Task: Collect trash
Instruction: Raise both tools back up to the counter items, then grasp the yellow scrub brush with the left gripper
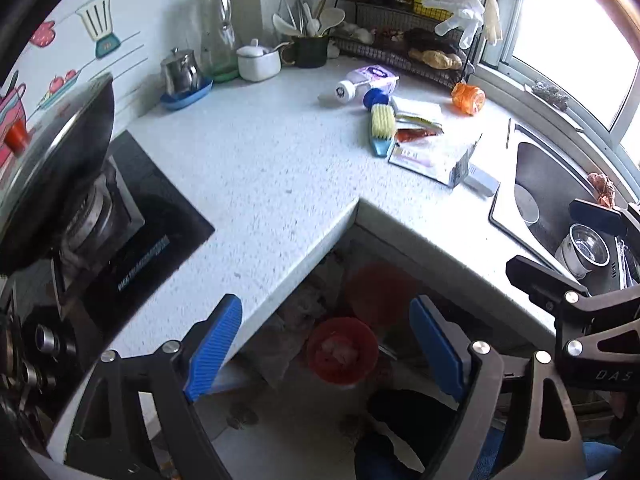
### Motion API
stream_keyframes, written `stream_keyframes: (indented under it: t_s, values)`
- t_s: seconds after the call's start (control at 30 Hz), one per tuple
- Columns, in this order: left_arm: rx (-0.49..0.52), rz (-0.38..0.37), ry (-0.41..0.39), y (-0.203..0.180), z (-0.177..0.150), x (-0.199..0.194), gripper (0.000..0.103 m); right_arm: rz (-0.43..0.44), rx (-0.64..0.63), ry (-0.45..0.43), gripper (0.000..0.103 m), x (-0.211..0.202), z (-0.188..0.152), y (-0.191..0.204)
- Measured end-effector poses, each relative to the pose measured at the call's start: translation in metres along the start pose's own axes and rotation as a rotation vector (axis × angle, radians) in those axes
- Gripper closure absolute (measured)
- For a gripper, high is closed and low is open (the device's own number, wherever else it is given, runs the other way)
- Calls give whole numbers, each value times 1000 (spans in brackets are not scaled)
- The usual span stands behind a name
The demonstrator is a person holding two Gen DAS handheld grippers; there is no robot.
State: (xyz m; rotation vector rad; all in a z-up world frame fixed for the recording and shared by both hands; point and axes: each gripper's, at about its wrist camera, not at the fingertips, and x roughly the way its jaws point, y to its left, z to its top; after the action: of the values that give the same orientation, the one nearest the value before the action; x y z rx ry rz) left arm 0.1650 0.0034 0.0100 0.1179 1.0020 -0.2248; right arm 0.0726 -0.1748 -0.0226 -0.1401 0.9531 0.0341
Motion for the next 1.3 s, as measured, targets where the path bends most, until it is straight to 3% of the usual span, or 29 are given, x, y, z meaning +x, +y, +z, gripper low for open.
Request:
stream_keyframes:
  t_s: [0.27, 0.73, 1.1, 1.3]
  values:
    - [67, -34, -26, -16, 67, 13, 18, -35, 101, -36, 3, -4, 34, -37]
    - [141, -91, 90, -46, 174, 111, 18, -65, 209, 9, 3, 55, 93, -108]
    - [148, -120, 225, -61, 208, 195, 19, -70, 220, 115, 3, 118, 116, -148]
    - [196, -65, 266, -65, 213, 227, 18, -63, 240, 154, 3, 138, 119, -155]
